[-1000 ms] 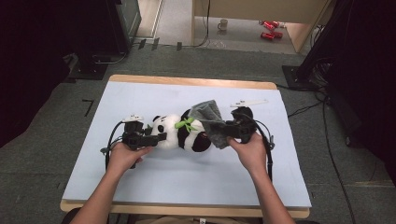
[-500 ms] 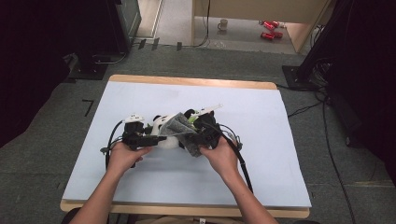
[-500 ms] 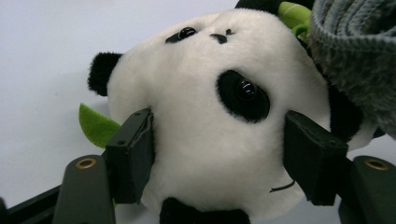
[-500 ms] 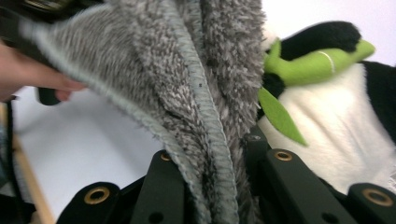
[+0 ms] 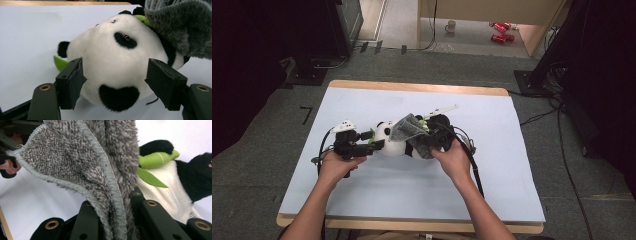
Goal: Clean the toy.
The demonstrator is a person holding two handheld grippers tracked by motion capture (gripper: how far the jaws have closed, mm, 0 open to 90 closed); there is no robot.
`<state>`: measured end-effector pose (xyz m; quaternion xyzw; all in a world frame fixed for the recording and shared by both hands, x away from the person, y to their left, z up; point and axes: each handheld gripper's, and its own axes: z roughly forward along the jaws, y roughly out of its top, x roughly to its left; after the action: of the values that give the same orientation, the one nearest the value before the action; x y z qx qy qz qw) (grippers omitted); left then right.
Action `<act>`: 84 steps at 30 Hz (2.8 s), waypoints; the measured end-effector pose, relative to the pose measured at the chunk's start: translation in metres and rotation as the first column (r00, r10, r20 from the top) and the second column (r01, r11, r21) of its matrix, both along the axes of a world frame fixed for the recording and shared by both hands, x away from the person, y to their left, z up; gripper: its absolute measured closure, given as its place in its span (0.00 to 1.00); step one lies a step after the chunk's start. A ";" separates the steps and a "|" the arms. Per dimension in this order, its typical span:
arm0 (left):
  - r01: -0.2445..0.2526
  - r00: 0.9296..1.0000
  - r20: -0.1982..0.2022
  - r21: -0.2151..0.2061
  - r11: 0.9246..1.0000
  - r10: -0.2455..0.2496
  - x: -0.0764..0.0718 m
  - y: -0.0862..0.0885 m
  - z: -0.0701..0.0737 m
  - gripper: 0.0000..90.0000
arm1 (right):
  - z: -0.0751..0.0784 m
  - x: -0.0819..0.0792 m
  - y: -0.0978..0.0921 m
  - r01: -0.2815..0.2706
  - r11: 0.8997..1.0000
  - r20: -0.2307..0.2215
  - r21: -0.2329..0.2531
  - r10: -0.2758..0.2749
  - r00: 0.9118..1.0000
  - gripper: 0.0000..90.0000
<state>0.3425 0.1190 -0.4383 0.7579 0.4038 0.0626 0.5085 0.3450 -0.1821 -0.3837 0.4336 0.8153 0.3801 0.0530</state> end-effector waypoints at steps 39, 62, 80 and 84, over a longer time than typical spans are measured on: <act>0.014 1.000 0.004 -0.016 1.000 -0.014 0.033 -0.021 -0.010 0.62 | 0.018 0.057 -0.011 0.128 0.991 -0.011 0.042 -0.128 0.992 0.86; -0.075 0.995 -0.059 0.005 0.997 0.076 0.010 -0.032 0.001 0.68 | 0.009 0.014 0.075 0.020 1.000 0.090 -0.006 -0.020 0.996 0.86; -0.081 0.994 -0.075 0.018 0.997 0.082 0.020 -0.029 -0.006 0.69 | 0.003 0.030 0.026 0.087 0.995 0.046 -0.045 -0.085 0.995 0.88; -0.078 0.994 -0.073 0.020 0.997 0.080 0.020 -0.029 -0.006 0.69 | 0.007 0.029 0.015 0.100 0.993 0.045 -0.061 -0.098 0.994 0.88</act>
<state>0.3627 0.0903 -0.4444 0.7475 0.4514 0.0582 0.4838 0.3739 -0.1670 -0.3764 0.4635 0.8032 0.3599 0.1027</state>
